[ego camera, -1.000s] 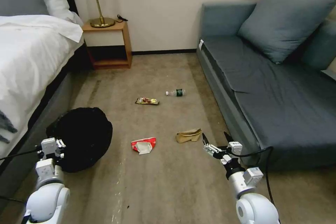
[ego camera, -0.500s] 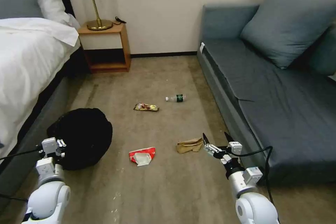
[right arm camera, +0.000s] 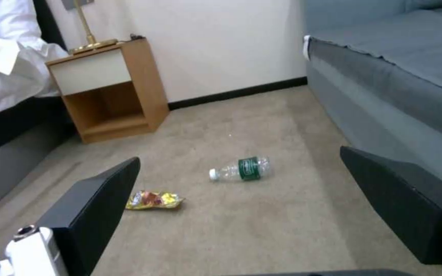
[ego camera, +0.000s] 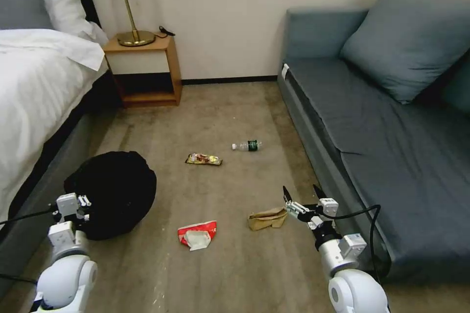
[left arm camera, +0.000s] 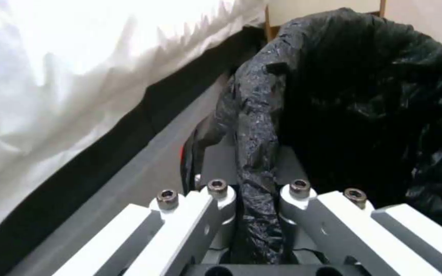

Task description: Pick up the trash bin, then pick up the garbage on the floor and place it into the trash bin.

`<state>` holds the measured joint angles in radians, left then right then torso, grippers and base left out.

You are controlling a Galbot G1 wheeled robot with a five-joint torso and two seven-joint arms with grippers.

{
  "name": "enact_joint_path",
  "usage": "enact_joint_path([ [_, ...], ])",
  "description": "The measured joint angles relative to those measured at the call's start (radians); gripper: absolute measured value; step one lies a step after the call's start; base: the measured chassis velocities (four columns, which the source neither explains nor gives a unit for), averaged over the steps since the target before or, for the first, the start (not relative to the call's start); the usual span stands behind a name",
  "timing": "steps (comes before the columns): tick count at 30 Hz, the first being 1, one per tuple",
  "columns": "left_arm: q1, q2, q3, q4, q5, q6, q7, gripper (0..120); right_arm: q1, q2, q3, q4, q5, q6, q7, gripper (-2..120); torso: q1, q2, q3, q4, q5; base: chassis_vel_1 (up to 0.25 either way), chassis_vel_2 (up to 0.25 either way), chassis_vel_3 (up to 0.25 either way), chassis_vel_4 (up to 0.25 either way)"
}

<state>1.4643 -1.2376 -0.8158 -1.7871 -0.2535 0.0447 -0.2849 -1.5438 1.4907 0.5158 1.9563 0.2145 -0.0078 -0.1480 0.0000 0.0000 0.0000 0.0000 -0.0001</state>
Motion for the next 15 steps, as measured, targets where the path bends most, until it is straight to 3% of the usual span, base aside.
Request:
enact_joint_path([
  [10, -0.008, 0.001, 0.000, 0.007, 0.000, -0.001, -0.001, 6, 0.011, -0.003, -0.016, -0.020, 0.006, 0.013, -0.020, 100, 0.000, 0.000, 0.000, -0.0001, 0.0001, -0.099, 0.106, 0.098, -0.103],
  [15, -0.015, 0.008, 0.004, 0.010, 0.000, 0.001, 0.000, 6, 0.029, -0.042, -0.033, -0.024, 0.022, 0.012, -0.057, 100, 0.000, 0.000, 0.000, -0.0001, 0.0001, -0.045, 0.078, 0.039, -0.053],
])
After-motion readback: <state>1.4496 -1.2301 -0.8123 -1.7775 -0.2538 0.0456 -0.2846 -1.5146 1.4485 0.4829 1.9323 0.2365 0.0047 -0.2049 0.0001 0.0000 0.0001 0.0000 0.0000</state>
